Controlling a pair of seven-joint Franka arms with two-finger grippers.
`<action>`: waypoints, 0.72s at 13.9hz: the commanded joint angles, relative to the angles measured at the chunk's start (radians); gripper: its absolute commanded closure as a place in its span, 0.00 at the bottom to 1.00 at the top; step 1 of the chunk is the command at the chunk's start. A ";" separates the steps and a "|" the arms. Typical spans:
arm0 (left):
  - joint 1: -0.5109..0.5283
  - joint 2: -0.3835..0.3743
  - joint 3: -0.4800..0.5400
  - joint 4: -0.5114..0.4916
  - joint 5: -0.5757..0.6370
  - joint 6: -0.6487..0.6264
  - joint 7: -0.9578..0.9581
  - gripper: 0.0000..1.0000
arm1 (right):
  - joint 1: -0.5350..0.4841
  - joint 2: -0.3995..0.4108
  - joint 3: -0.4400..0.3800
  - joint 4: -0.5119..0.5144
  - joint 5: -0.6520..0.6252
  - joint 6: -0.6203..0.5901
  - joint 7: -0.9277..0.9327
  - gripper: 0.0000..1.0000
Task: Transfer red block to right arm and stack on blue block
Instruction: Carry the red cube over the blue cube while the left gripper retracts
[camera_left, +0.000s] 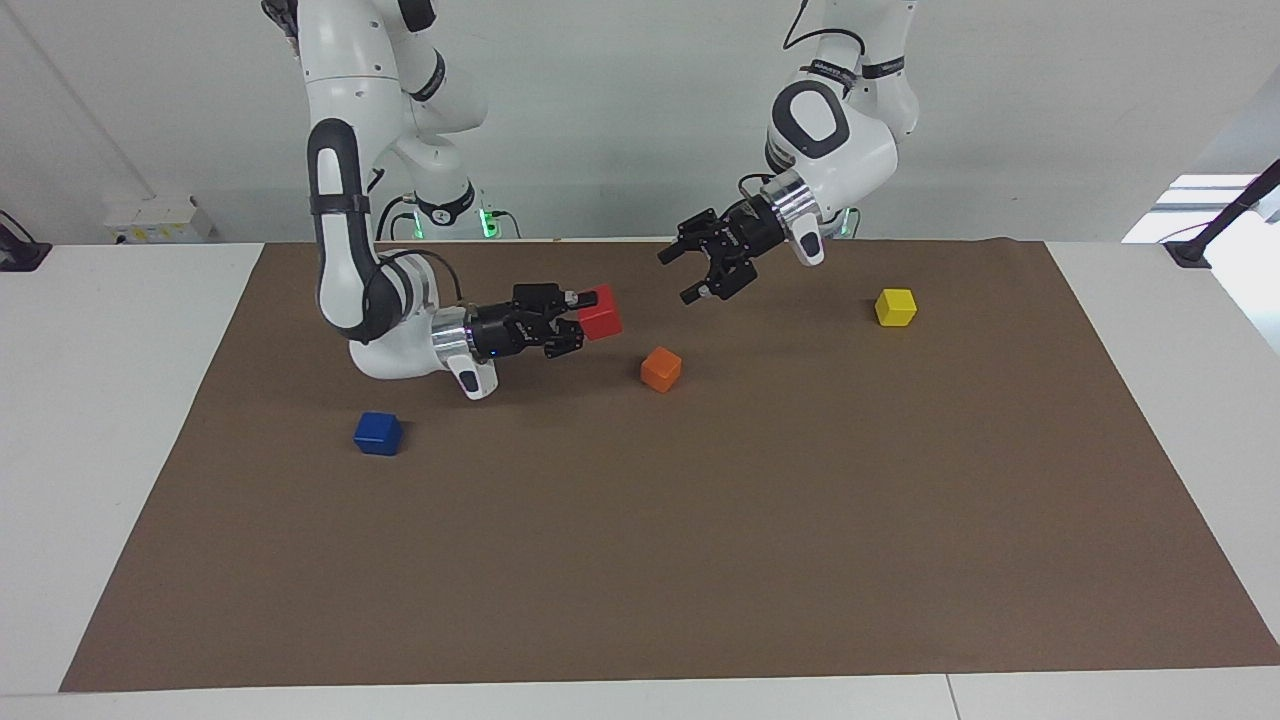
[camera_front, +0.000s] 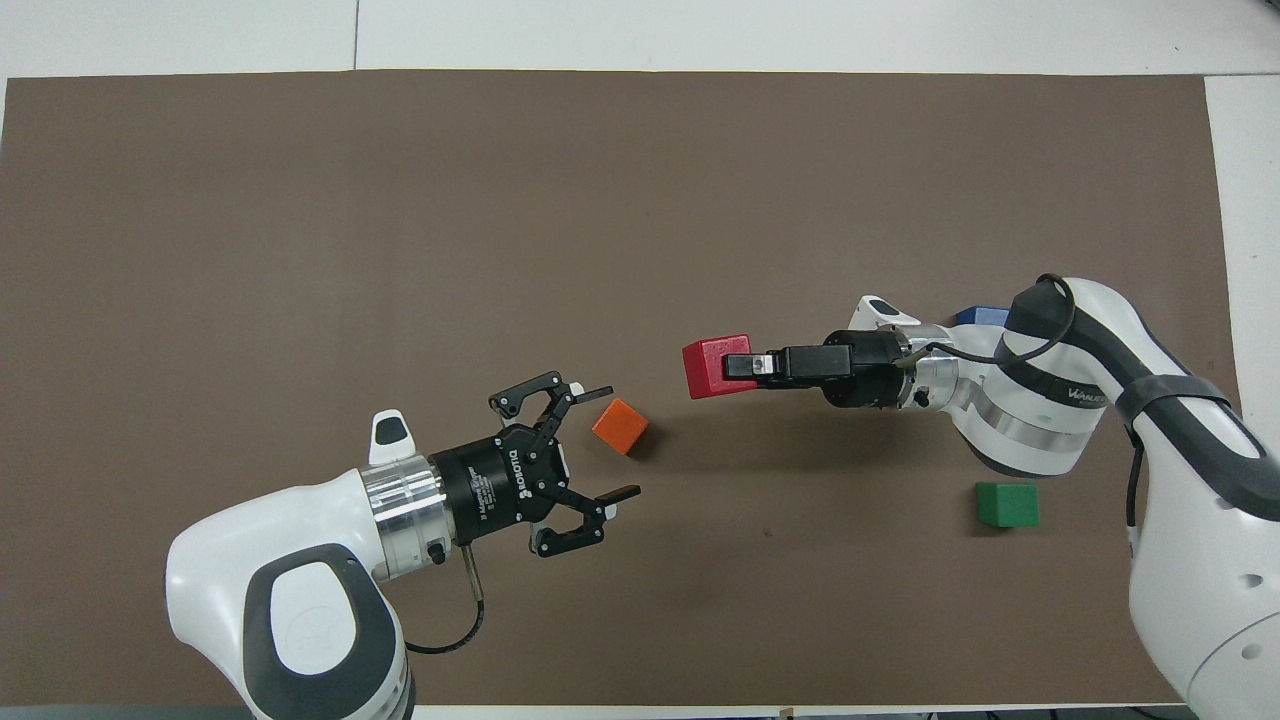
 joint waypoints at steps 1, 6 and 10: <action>0.158 0.048 0.000 0.035 0.154 -0.177 0.026 0.00 | 0.002 -0.089 0.002 0.045 -0.011 0.135 0.168 1.00; 0.377 0.221 -0.002 0.310 0.647 -0.435 0.125 0.00 | -0.047 -0.204 -0.003 0.169 -0.336 0.280 0.548 1.00; 0.485 0.273 0.000 0.449 1.026 -0.625 0.491 0.00 | -0.095 -0.215 -0.003 0.312 -0.736 0.340 0.745 1.00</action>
